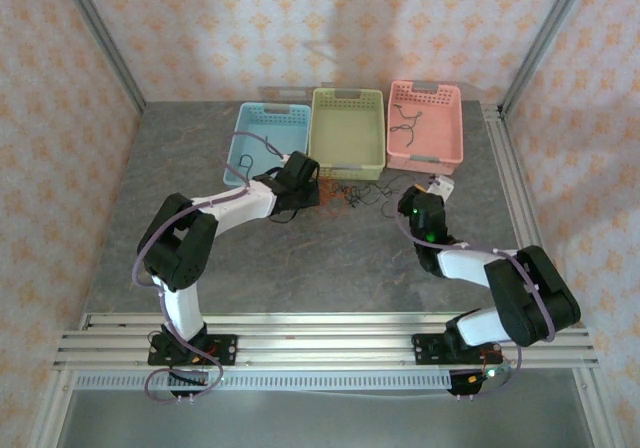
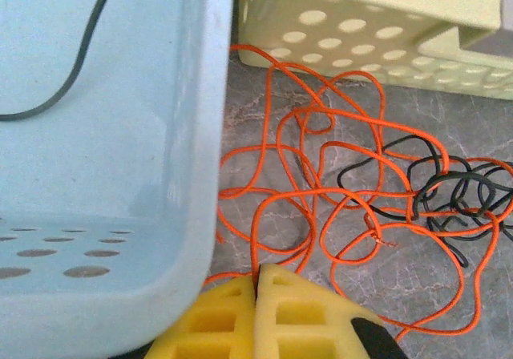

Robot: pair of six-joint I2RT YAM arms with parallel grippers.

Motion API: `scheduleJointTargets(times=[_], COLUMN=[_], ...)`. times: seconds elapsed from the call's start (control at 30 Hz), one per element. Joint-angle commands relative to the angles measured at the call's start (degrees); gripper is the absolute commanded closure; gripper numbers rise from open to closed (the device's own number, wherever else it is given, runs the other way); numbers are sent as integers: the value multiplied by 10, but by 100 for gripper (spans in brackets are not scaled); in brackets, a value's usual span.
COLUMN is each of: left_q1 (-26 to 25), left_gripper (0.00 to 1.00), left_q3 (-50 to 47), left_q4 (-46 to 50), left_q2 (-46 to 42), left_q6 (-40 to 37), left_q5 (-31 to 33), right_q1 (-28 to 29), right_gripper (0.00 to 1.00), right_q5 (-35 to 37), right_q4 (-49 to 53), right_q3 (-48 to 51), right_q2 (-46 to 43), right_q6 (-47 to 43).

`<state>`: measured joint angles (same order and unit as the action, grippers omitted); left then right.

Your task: Untangle the cables

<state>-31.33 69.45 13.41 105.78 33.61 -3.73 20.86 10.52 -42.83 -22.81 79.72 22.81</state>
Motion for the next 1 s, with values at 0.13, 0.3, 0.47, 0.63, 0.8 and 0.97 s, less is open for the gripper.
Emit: scheduleJointTargets(times=[0.13,0.3,0.47,0.63,0.8,0.97], left_q1=[4,4,4,3,4,4], left_gripper=[100,100,100,100,100,100], left_q3=[-1,1,5,12,17,20], left_q4=[-7,-6,-4,2,4,6], left_q2=[-13,-12,-7,1,5,9], left_q6=[10,9,8,8,8,7], left_q5=[15,13,8,3,0,-4], right_q1=[-7,-15,-17,-16,-17,-16], right_gripper=[100,100,100,100,100,100], right_q5=[17,13,-52,-75,-75,-92], right_q4=[-45,-6,122,257,380,460], right_q3=[9,4,-36,-92,-177,-244], right_q2=[-17,-58,-167,-313,-411,-462], right_q6=[6,-26,-68,-91,-125,-134])
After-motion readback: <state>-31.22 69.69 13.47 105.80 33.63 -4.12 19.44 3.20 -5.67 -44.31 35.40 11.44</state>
